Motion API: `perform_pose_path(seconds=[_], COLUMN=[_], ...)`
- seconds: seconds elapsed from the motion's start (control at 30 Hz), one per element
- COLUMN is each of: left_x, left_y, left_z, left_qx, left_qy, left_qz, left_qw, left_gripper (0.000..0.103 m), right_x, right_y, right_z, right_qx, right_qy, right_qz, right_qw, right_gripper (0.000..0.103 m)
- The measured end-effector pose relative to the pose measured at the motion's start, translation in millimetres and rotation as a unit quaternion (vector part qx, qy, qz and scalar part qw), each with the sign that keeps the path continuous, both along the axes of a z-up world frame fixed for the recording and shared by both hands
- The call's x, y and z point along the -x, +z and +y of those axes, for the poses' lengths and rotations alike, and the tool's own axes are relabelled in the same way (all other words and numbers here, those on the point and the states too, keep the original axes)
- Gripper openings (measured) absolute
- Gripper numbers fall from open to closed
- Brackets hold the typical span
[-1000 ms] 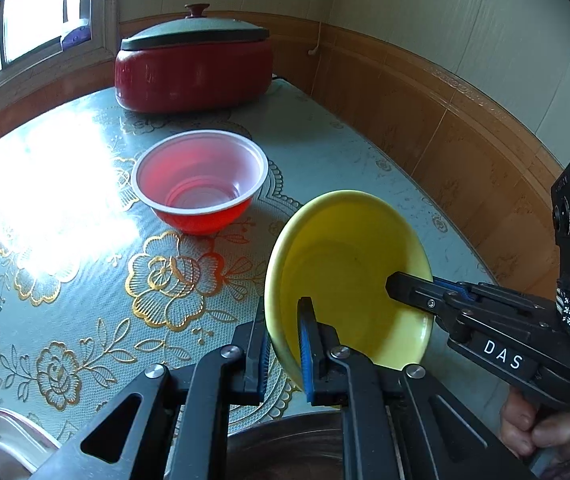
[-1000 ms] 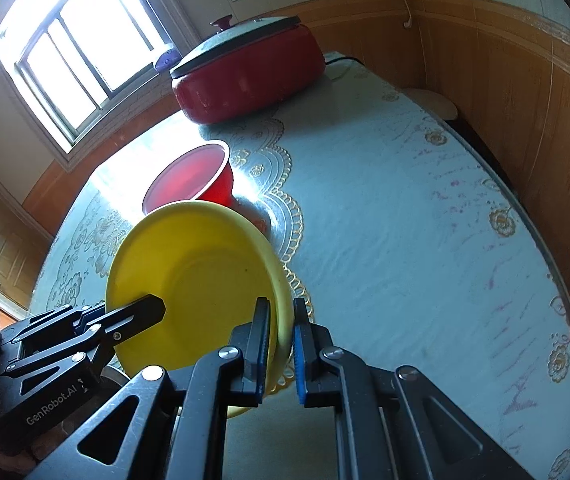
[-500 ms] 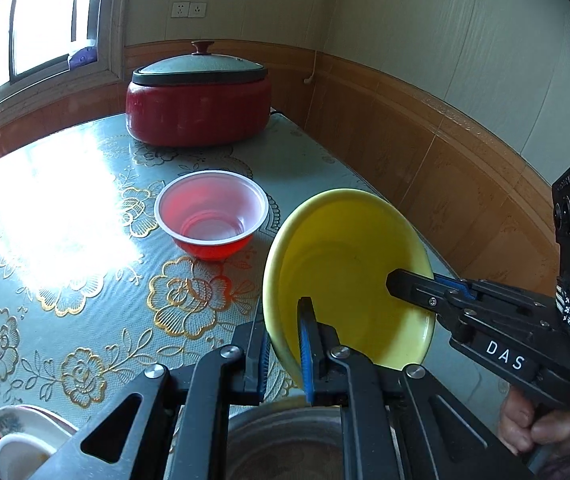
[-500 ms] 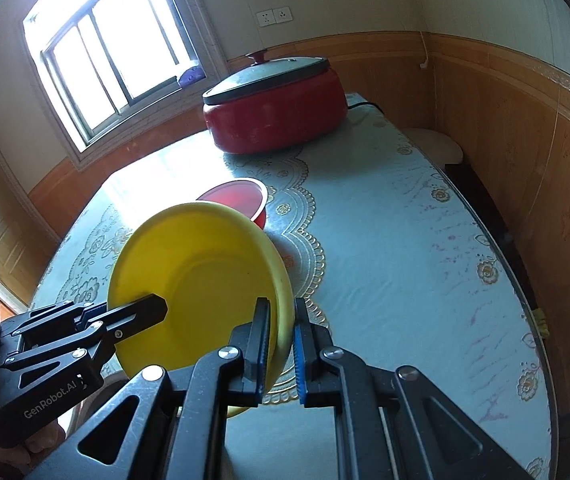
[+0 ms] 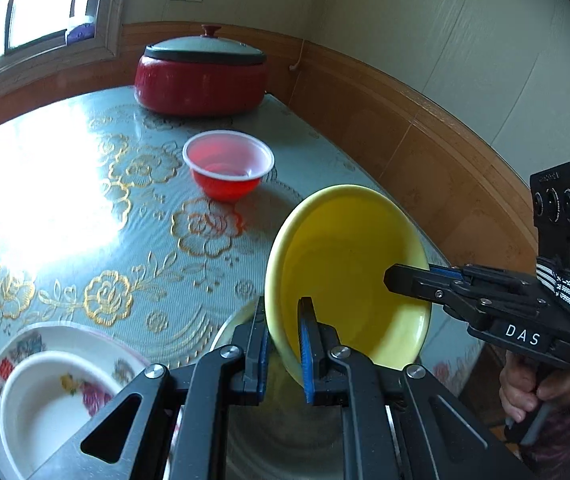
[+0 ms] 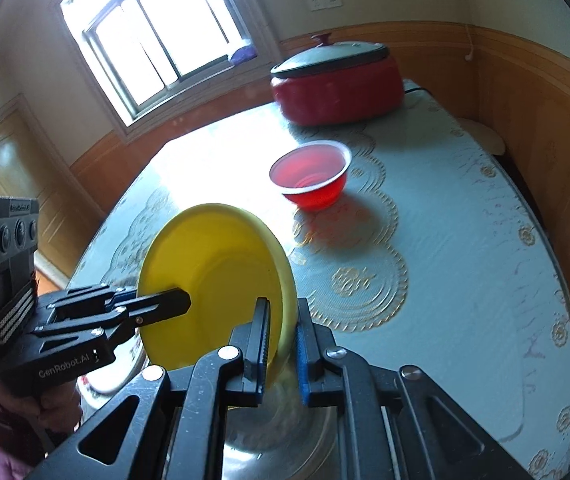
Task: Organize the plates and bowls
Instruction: 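Lower the yellow bowl into the steel bowl and open the left gripper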
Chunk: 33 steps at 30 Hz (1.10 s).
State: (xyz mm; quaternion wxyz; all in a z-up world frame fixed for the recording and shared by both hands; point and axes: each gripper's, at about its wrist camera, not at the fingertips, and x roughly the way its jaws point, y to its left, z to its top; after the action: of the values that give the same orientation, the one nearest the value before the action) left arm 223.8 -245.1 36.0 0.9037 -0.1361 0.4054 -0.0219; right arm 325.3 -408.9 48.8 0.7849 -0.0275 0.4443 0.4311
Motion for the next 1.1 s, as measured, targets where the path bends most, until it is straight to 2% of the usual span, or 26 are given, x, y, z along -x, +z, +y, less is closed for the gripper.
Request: perform_pose_path(seconds=[0.13, 0.3, 0.33, 0.53, 0.8, 0.93, 1.1], left_x=[21, 31, 31, 35, 35, 33, 27], left_y=[-14, -32, -35, -51, -46, -47, -41], left_z=[-2, -4, -3, -8, -8, -6, 10], left_qx=[0.008, 0.018, 0.017, 0.003, -0.019, -0.019, -0.001], left_qy=[-0.023, -0.029, -0.027, -0.023, -0.012, -0.005, 0.021], left_qz=[0.022, 0.040, 0.043, 0.057, 0.040, 0.039, 0.024], left_qw=[0.9995, 0.9986, 0.9986, 0.9981, 0.9989, 0.9990, 0.9995], left_gripper=[0.013, 0.013, 0.013, 0.013, 0.013, 0.013, 0.013], right_x=[16, 24, 25, 29, 24, 20, 10], right_y=[-15, -34, -36, -46, -42, -39, -26], right_z=[-2, -3, -3, 0, 3, 7, 9], right_qx=[0.022, 0.049, 0.055, 0.089, 0.088, 0.080, 0.056], right_qy=[0.008, 0.005, 0.002, -0.009, -0.024, -0.029, -0.032], right_qz=[0.024, 0.045, 0.045, 0.026, 0.008, 0.001, -0.004], right_qw=[0.999, 0.998, 0.997, 0.996, 0.996, 0.996, 0.998], right_gripper=[0.012, 0.013, 0.017, 0.017, 0.017, 0.017, 0.018])
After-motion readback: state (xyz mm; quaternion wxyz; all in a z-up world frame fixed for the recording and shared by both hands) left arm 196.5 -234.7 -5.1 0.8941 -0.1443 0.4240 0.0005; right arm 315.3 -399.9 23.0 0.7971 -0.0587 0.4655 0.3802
